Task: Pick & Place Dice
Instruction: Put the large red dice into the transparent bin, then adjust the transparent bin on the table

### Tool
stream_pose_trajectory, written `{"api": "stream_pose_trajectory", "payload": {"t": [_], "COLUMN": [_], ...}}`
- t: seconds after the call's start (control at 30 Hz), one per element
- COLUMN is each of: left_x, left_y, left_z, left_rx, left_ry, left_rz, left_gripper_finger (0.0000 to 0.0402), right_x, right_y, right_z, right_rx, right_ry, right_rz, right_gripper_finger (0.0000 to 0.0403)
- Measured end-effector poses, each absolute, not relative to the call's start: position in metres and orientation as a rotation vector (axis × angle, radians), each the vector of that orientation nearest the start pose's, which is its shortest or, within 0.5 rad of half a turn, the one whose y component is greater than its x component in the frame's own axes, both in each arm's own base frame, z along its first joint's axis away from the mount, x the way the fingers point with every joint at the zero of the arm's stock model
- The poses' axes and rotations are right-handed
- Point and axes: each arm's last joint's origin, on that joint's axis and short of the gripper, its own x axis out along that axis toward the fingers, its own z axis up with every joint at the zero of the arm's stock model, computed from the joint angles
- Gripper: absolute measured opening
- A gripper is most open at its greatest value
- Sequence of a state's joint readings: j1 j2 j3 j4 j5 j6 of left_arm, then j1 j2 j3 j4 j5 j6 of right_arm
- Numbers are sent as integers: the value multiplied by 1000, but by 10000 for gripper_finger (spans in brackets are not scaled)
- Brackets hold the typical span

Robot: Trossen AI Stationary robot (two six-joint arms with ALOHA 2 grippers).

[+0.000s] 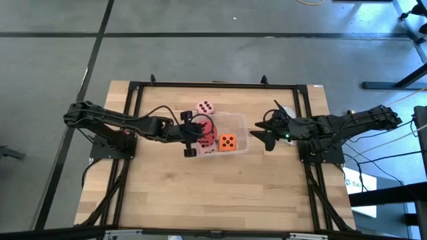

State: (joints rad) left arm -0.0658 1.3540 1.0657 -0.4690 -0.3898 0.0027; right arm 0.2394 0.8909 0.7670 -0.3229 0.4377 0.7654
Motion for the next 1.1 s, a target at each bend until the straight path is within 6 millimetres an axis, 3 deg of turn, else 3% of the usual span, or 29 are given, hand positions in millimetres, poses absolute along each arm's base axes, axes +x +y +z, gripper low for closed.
{"api": "stream_pose_trajectory", "payload": {"t": [0.6, 0.8, 0.97, 1.1], "left_x": [285, 288, 288, 288], "left_y": [-9, -9, -9, -8], "left_z": [285, 290, 290, 297], "left_rx": [144, 146, 158, 165], "left_ry": [730, 666, 667, 651], "left_rz": [260, 264, 265, 295], "left_gripper_finger": [189, 222, 241, 249], "right_x": [187, 187, 184, 181], "right_y": [33, 32, 28, 28], "right_z": [297, 297, 294, 289], "right_rx": [600, 603, 684, 719], "right_ry": [324, 310, 276, 308], "right_rz": [-343, -373, -511, -544], "right_gripper_finger": [285, 285, 284, 266]}}
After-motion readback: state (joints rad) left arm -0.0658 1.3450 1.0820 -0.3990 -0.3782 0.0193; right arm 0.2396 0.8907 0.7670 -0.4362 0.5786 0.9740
